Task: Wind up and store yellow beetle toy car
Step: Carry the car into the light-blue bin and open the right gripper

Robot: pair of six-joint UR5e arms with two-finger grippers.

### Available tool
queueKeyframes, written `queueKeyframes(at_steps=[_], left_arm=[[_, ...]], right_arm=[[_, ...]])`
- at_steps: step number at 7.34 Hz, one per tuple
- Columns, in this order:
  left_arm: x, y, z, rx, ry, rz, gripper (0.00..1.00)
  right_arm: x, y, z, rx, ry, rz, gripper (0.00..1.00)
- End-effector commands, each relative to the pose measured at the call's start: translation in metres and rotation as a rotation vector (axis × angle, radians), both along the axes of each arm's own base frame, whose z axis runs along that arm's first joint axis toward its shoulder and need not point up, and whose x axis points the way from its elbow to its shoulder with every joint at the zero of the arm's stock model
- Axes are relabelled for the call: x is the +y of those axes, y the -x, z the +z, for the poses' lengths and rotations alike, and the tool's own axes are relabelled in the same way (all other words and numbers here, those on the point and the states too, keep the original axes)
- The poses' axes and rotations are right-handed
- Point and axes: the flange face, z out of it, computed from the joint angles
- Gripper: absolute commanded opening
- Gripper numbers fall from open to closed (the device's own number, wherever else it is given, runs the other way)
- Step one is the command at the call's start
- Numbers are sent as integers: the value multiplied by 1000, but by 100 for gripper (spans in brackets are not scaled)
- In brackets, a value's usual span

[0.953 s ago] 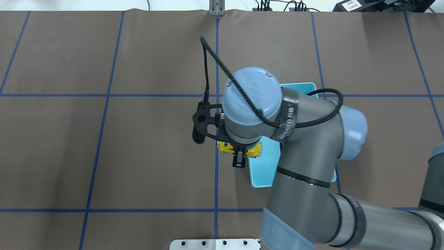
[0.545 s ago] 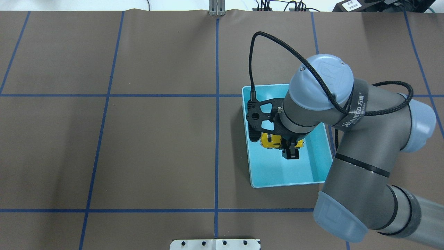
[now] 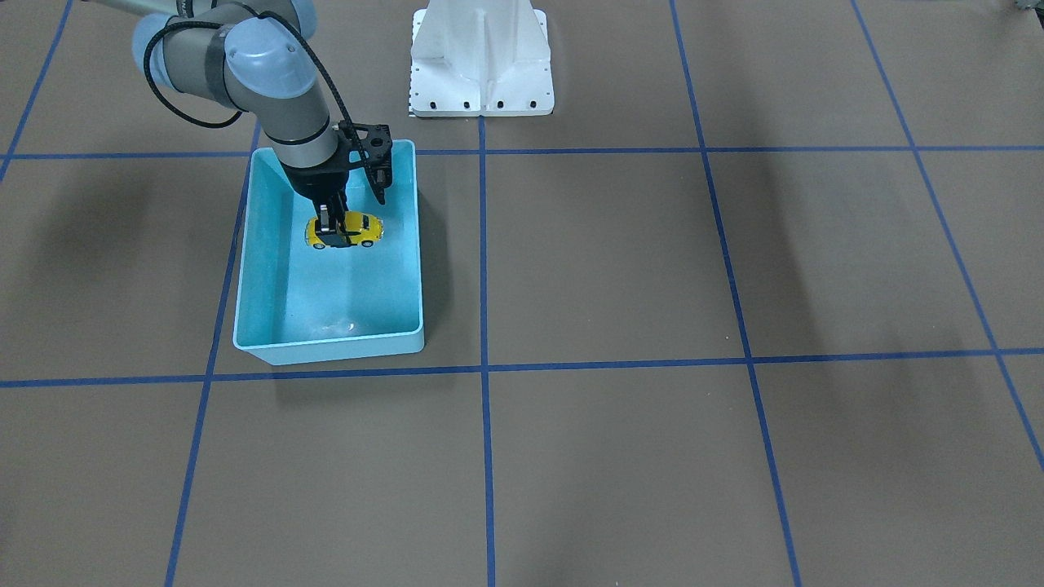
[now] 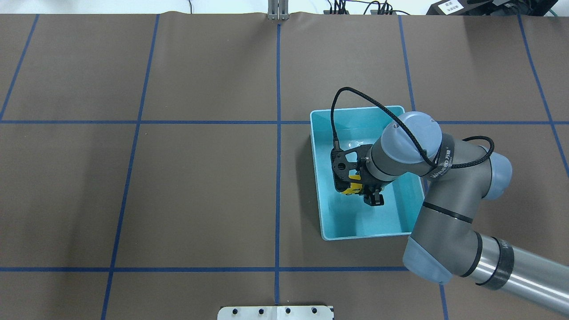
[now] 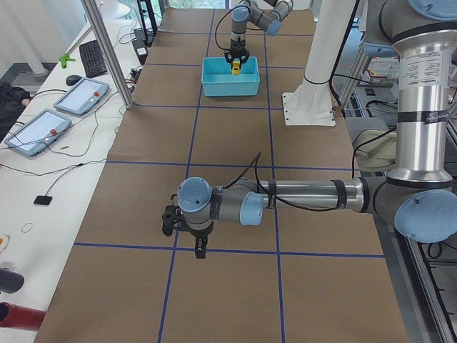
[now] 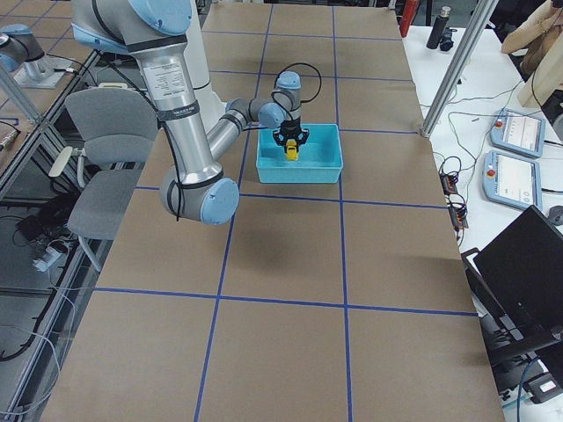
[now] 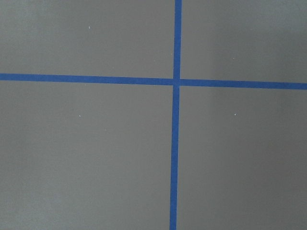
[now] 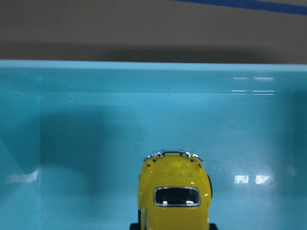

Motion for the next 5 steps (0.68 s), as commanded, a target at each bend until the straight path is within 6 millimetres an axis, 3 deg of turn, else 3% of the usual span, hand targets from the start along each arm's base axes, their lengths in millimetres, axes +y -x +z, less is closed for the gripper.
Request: queueKeyframes(at_steps=[1, 3, 4, 5], left_arm=[[1, 0, 2, -2, 3, 0, 100], [2, 1, 2, -2, 4, -1, 100], [2, 1, 2, -2, 6, -1, 100], [2, 2, 1, 0, 0, 0, 100]], right_arm=[[2, 13, 14, 8, 6, -15, 0], [2, 13, 13, 6, 7, -18, 0], [2, 12, 13, 5, 11, -15, 99], [3, 10, 14, 5, 11, -15, 99]])
